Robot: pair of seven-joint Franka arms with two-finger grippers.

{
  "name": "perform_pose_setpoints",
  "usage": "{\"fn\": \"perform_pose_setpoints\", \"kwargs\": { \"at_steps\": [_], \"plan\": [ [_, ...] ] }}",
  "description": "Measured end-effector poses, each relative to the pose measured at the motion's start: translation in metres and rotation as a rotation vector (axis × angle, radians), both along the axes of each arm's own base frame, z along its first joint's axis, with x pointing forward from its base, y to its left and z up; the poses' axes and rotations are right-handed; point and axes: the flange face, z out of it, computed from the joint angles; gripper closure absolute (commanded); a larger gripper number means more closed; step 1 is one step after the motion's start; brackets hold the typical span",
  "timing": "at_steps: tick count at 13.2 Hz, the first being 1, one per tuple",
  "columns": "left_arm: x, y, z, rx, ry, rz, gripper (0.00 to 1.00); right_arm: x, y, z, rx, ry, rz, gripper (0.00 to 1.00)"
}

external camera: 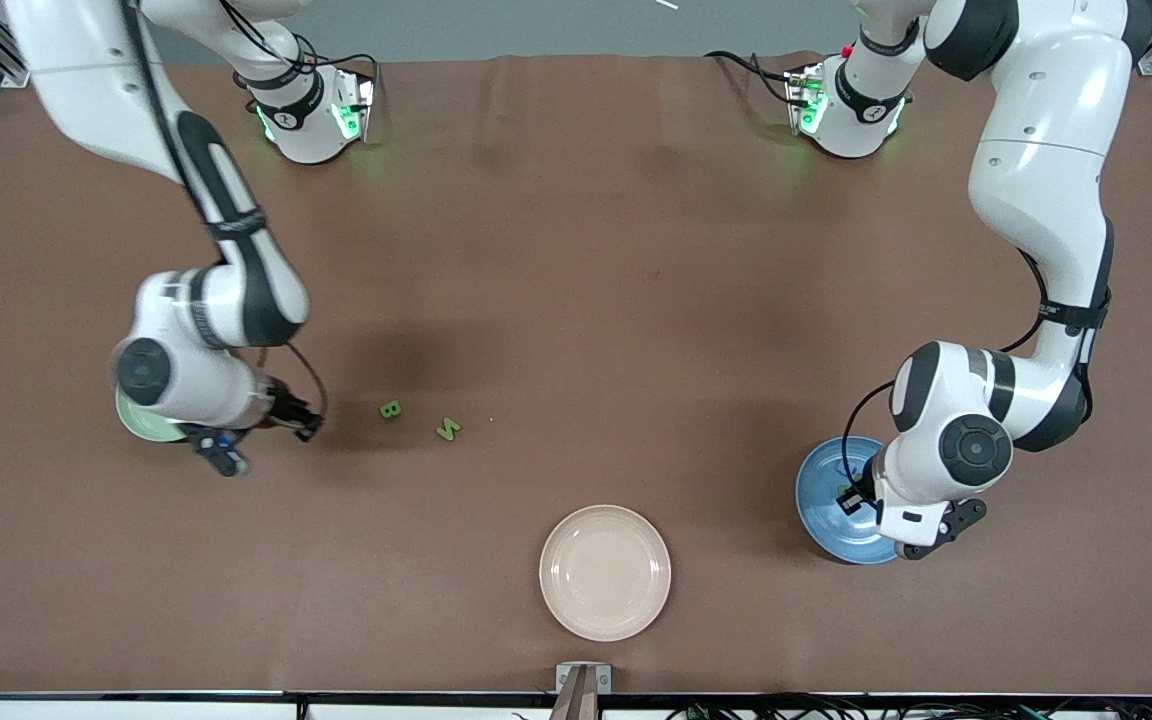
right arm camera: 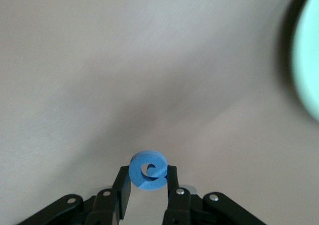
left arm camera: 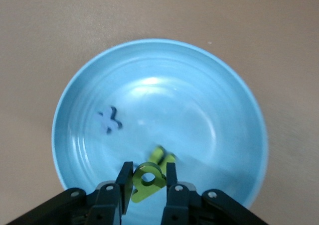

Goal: Sort upper and lower case letters into plates
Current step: 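Place the blue c on the green plate while the left gripper places green q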

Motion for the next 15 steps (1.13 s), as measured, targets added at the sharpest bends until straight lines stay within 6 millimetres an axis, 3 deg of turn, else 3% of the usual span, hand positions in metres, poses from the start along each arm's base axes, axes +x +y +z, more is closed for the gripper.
{"fn": "perform_pose_setpoints", "kwargs": {
  "at_steps": [2,4,5,6,7,9,12,13,15],
  "plan": [
    [-0.007,0.007,-0.020,0.007,0.003,-0.010,0.78,-0.011,-0.085,0.011,0.039,0.000,0.128,0.87],
    [-0.006,0.012,-0.020,0.007,-0.002,-0.011,0.66,-0.033,-0.159,0.002,0.079,0.003,0.234,0.86],
    [-0.006,0.013,-0.020,0.007,-0.001,-0.016,0.49,-0.044,-0.183,-0.007,0.094,0.004,0.272,0.86],
    [-0.007,0.014,-0.020,0.007,0.000,-0.017,0.21,-0.054,-0.201,-0.014,0.105,0.000,0.306,0.86],
    [-0.007,0.014,-0.020,0.007,0.000,-0.018,0.00,-0.063,-0.215,-0.021,0.114,-0.003,0.335,0.86],
    [-0.008,0.016,-0.022,0.010,0.004,-0.016,0.00,-0.076,-0.230,-0.031,0.117,-0.012,0.357,0.86],
    [-0.003,0.018,-0.010,0.007,-0.020,-0.015,0.00,-0.089,-0.224,-0.051,0.108,-0.023,0.368,0.83],
    [0.000,0.016,0.005,0.006,-0.040,-0.025,0.00,-0.093,-0.223,-0.056,0.103,-0.028,0.372,0.83],
    [0.003,0.013,0.056,0.015,-0.067,-0.075,0.00,-0.100,-0.226,-0.063,0.098,-0.036,0.376,0.83]
  ]
}}
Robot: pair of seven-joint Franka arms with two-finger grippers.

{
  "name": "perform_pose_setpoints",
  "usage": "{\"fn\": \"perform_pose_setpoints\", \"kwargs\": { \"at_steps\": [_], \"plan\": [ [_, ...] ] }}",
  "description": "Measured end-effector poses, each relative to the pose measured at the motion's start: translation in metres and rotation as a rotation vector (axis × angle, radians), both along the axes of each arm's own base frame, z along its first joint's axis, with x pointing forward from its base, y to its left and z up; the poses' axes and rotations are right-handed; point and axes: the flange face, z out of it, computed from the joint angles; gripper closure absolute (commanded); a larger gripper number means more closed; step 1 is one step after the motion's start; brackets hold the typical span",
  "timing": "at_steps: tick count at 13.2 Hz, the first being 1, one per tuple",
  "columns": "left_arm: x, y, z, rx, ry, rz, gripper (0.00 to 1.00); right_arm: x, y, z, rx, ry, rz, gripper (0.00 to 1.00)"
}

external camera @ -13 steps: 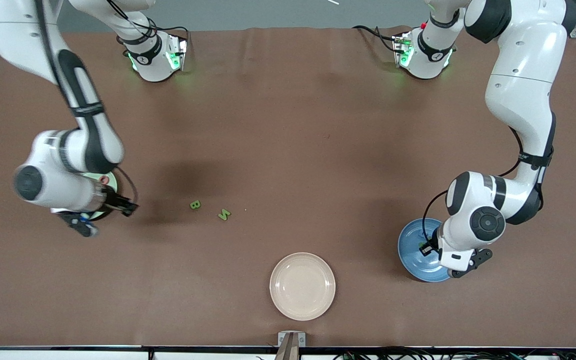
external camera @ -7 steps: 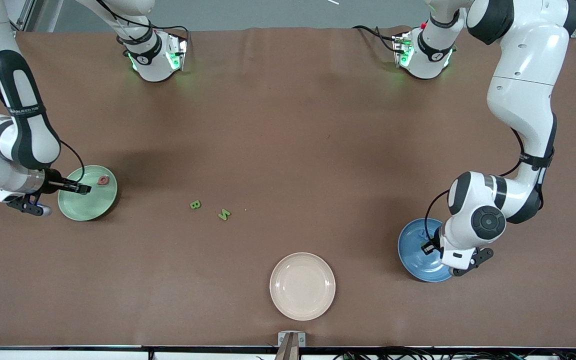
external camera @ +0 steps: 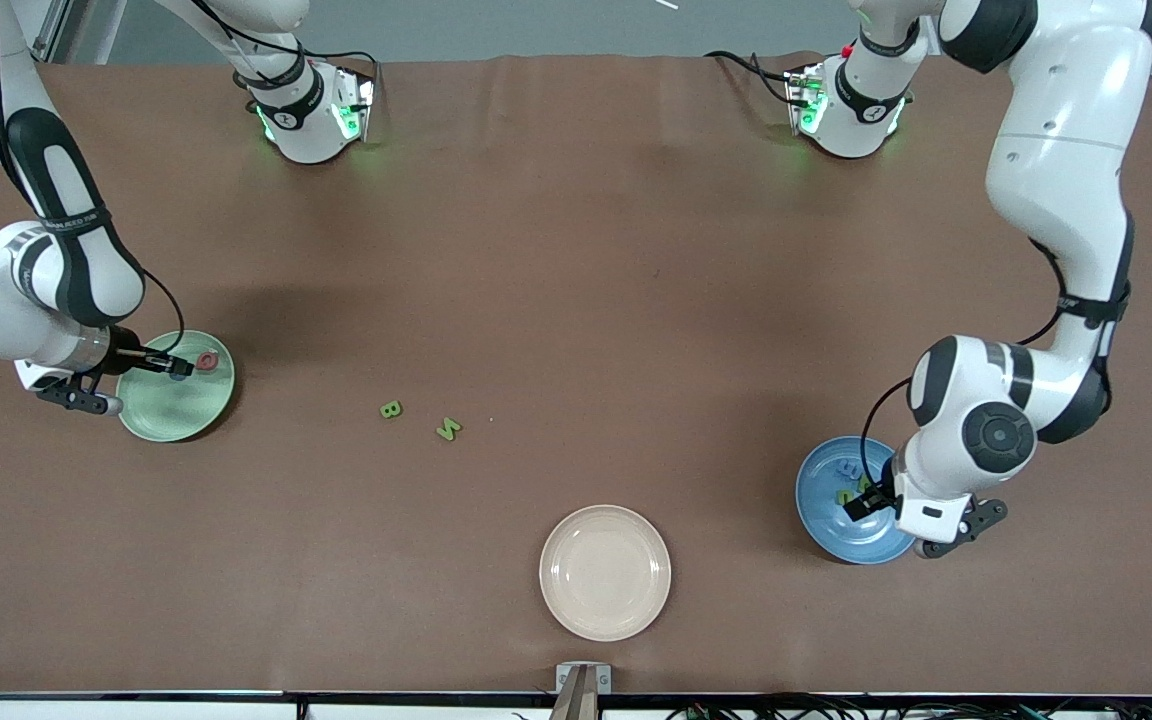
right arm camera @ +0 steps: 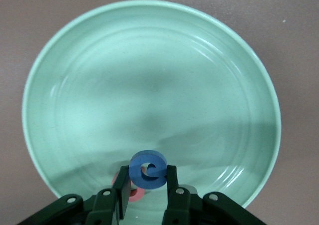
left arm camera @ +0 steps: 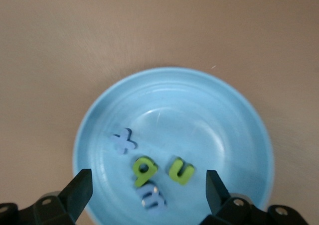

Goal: Sort upper and lower case letters into plates
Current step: 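Place the blue c on the green plate while the left gripper places green q, then retract the left arm to rest while the right gripper moves to the green B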

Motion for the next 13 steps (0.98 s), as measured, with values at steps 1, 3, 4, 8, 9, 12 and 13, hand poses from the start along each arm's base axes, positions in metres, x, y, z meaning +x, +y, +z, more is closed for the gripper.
{"fn": "perform_pose_setpoints", "kwargs": {
  "at_steps": [1,3,4,8,9,12,13],
  "plan": [
    [-0.001,-0.002,0.032,0.009,-0.010,-0.041,0.00,-0.002,-0.003,-0.002,0.001,0.001,-0.001,0.82],
    [-0.010,-0.010,0.103,0.018,-0.037,-0.102,0.00,-0.005,-0.008,-0.003,0.003,-0.001,0.006,0.79],
    [-0.017,-0.011,0.134,0.024,-0.044,-0.122,0.00,-0.007,-0.011,-0.003,0.004,-0.002,0.009,0.78],
    [-0.058,-0.003,0.229,0.081,0.014,-0.268,0.00,-0.011,-0.017,-0.007,0.008,0.004,0.007,0.59],
    [-0.072,0.001,0.251,0.086,0.043,-0.305,0.00,-0.011,-0.017,-0.010,0.009,0.006,0.009,0.15],
    [-0.116,0.021,0.314,0.041,0.092,-0.412,0.00,-0.011,-0.016,-0.011,0.011,0.010,0.010,0.00],
    [-0.132,0.025,0.328,0.033,0.101,-0.428,0.00,-0.009,-0.015,-0.008,0.014,0.013,0.008,0.00]
  ]
}}
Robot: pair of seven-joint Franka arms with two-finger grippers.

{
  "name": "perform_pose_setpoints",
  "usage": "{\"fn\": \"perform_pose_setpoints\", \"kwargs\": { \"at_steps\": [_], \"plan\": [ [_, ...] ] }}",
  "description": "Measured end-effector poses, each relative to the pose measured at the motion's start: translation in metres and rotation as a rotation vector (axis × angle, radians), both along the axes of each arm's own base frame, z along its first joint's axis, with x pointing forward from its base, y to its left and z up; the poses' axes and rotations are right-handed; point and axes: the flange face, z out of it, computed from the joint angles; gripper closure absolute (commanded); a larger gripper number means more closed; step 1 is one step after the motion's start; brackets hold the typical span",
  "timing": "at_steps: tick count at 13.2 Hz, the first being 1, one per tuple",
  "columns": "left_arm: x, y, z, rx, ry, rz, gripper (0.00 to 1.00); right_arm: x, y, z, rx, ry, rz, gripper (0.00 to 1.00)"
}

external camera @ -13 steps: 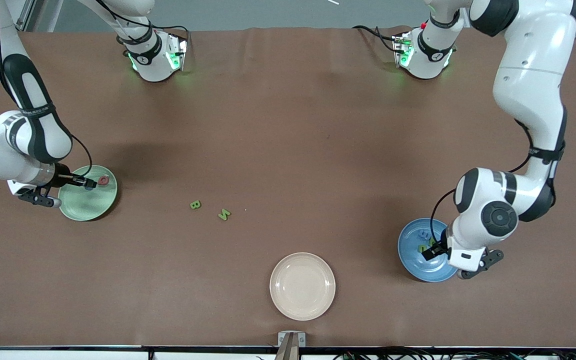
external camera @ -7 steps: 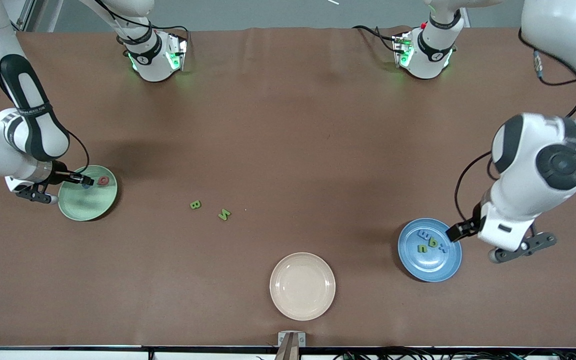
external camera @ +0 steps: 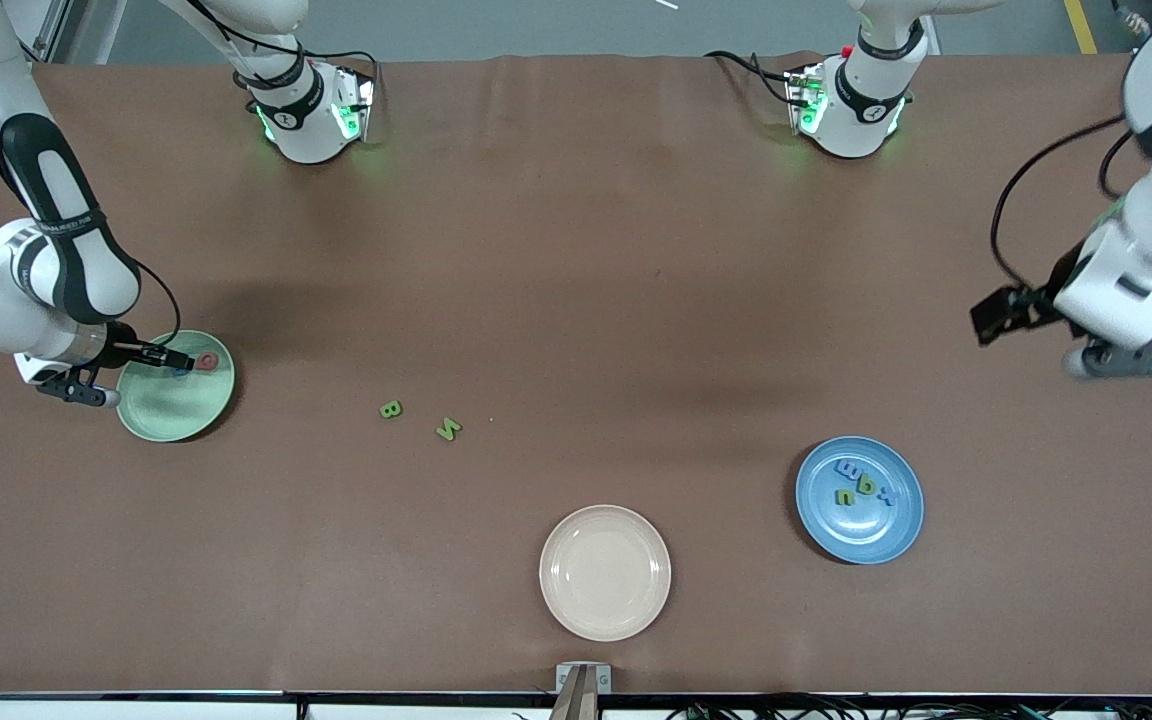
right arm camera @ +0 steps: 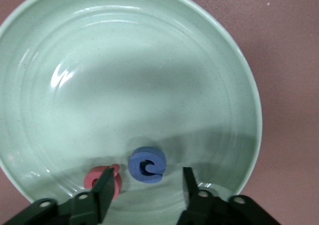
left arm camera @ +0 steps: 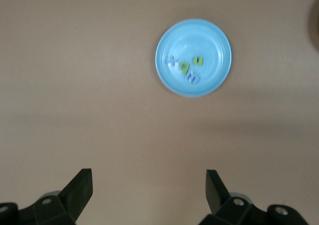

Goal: Sort upper and lower case letters into plates
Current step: 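Retract the left arm to rest while the right gripper moves to the green B, then grasp the green B with the right gripper and lift it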

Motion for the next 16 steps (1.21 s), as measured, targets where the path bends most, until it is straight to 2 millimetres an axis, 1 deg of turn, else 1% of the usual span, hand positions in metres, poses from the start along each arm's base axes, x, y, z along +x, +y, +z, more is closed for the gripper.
{"fn": "perform_pose_setpoints", "kwargs": {
  "at_steps": [1,2,3,4,5,6,7,9,10,11,12,13,16],
  "plan": [
    [-0.016,0.001,0.011,-0.017,0.004,-0.004,0.00,0.004,0.004,0.008,0.004,0.008,-0.010,0.00],
    [-0.031,0.001,0.019,-0.036,0.006,-0.001,0.00,0.012,0.014,0.022,0.010,0.027,-0.030,0.00],
    [-0.044,0.001,0.024,-0.048,0.013,0.003,0.00,0.022,0.032,0.042,0.013,0.052,-0.055,0.00],
    [-0.056,-0.003,0.029,-0.050,0.021,-0.002,0.00,0.033,0.057,0.062,0.007,0.076,-0.086,0.00],
    [-0.064,-0.010,0.032,-0.047,0.023,-0.012,0.00,0.043,0.088,0.080,-0.007,0.092,-0.117,0.00],
    [-0.070,-0.016,0.035,-0.045,0.022,-0.021,0.00,0.050,0.121,0.093,-0.026,0.096,-0.154,0.00],
    [-0.073,-0.020,0.037,-0.044,0.020,-0.028,0.00,0.055,0.156,0.099,-0.048,0.098,-0.200,0.00],
    [-0.074,-0.022,0.037,-0.044,0.019,-0.032,0.00,0.062,0.225,0.103,-0.098,0.102,-0.337,0.00],
    [-0.074,-0.022,0.037,-0.044,0.019,-0.032,0.00,0.063,0.255,0.104,-0.119,0.099,-0.404,0.00],
    [-0.074,-0.022,0.038,-0.044,0.018,-0.033,0.00,0.065,0.280,0.103,-0.130,0.089,-0.465,0.00],
    [-0.075,-0.023,0.039,-0.045,0.013,-0.035,0.00,0.067,0.300,0.098,-0.133,0.073,-0.523,0.00],
    [-0.075,-0.023,0.043,-0.046,0.007,-0.035,0.00,0.068,0.317,0.088,-0.133,0.056,-0.582,0.00],
    [-0.075,-0.021,0.046,-0.047,-0.001,-0.032,0.00,0.069,0.358,0.045,-0.141,0.021,-0.702,0.00]
  ]
}}
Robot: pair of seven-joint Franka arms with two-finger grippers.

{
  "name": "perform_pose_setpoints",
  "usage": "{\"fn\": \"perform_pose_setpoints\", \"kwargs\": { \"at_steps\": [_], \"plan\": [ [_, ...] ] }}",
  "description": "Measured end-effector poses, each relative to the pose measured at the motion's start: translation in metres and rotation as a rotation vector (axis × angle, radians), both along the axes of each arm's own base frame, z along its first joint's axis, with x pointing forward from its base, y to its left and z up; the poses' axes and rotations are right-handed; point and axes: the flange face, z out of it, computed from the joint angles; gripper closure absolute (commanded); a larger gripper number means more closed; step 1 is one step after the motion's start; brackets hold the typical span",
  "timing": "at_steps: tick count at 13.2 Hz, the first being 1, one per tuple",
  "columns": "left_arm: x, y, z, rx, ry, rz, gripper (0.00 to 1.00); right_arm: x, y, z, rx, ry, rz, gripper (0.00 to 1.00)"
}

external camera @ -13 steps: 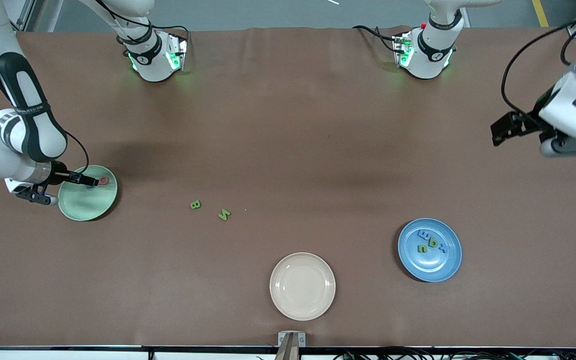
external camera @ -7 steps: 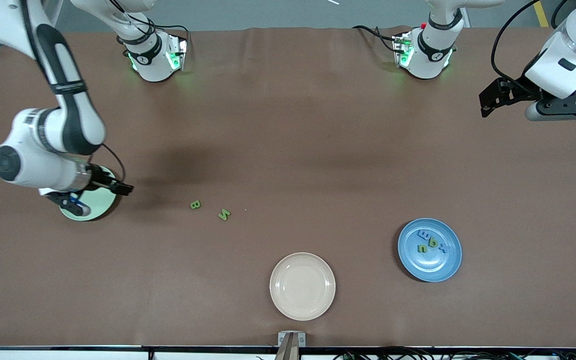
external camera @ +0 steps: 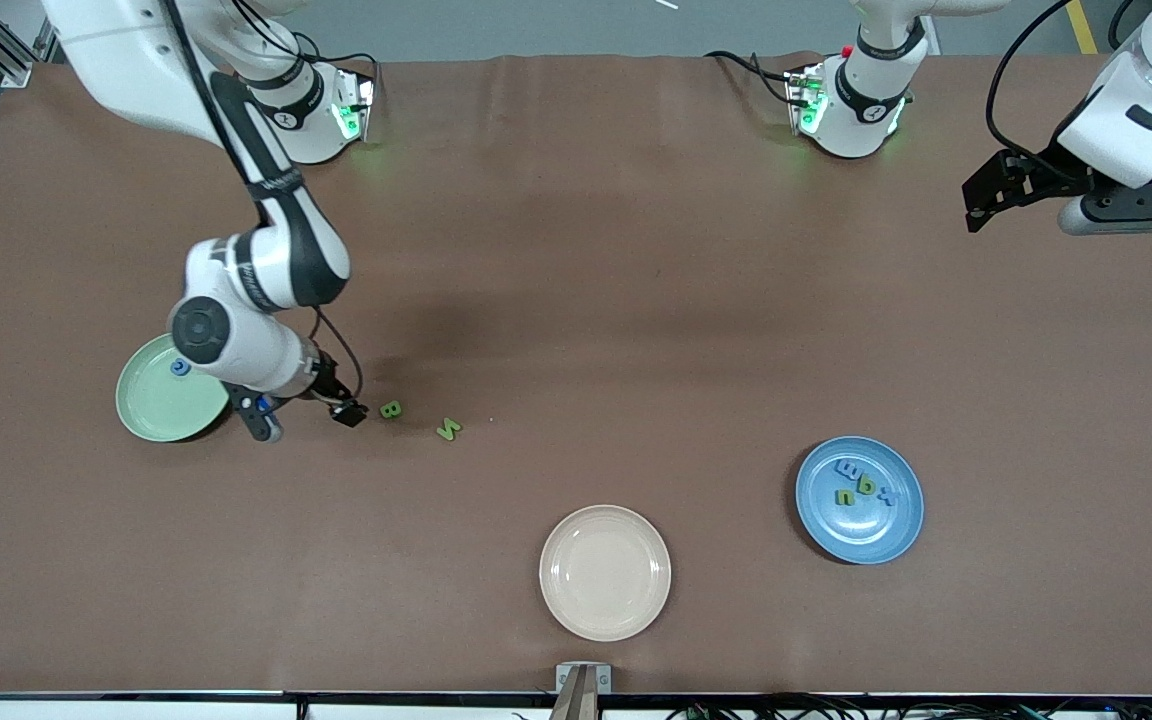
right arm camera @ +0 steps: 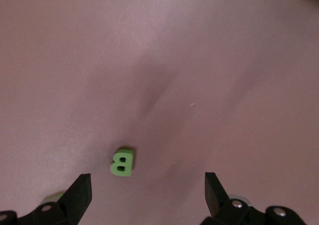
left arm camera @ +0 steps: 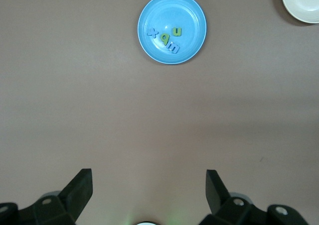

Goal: Sort upper and lower case letters into plates
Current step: 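Grasp the green B with the right gripper and lift it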

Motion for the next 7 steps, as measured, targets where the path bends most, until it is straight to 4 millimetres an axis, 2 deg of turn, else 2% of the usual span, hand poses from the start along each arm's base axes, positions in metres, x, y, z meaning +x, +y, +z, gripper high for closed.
{"fn": "perform_pose_setpoints", "kwargs": {
  "at_steps": [2,4,7],
  "plan": [
    [0.001,0.004,-0.001,0.000,0.001,0.007,0.00,-0.004,0.024,-0.026,-0.010,-0.006,-0.040,0.01],
    [0.002,0.006,-0.002,0.000,0.005,0.011,0.00,-0.006,0.039,-0.039,-0.016,-0.006,-0.061,0.04],
    [0.002,0.005,-0.003,0.000,0.004,0.010,0.00,-0.002,0.037,-0.044,-0.020,-0.014,-0.077,0.08]
  ]
}}
